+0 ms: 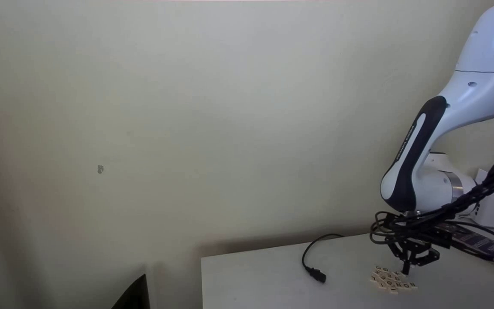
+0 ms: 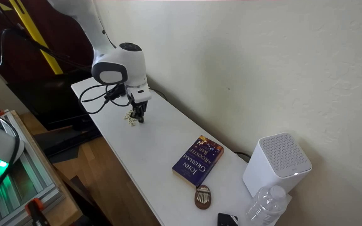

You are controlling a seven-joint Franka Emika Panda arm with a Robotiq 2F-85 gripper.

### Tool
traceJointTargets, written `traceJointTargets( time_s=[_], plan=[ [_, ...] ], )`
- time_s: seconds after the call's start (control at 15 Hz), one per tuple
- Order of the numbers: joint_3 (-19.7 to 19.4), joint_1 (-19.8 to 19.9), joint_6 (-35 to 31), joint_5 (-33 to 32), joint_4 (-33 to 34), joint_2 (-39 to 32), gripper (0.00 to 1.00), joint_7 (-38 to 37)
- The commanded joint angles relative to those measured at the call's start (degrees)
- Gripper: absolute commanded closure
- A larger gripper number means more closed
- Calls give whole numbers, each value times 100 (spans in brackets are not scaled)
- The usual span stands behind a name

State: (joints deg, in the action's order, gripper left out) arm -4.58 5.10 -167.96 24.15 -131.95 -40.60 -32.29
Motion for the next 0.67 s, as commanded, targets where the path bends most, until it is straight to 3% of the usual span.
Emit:
traceJointTargets(
  time_s=[0.0, 0.6],
  plan=[
    [-12, -79, 210, 241, 182, -231, 100, -241],
    [-46, -89, 164, 213, 220, -260, 100, -708]
  ],
)
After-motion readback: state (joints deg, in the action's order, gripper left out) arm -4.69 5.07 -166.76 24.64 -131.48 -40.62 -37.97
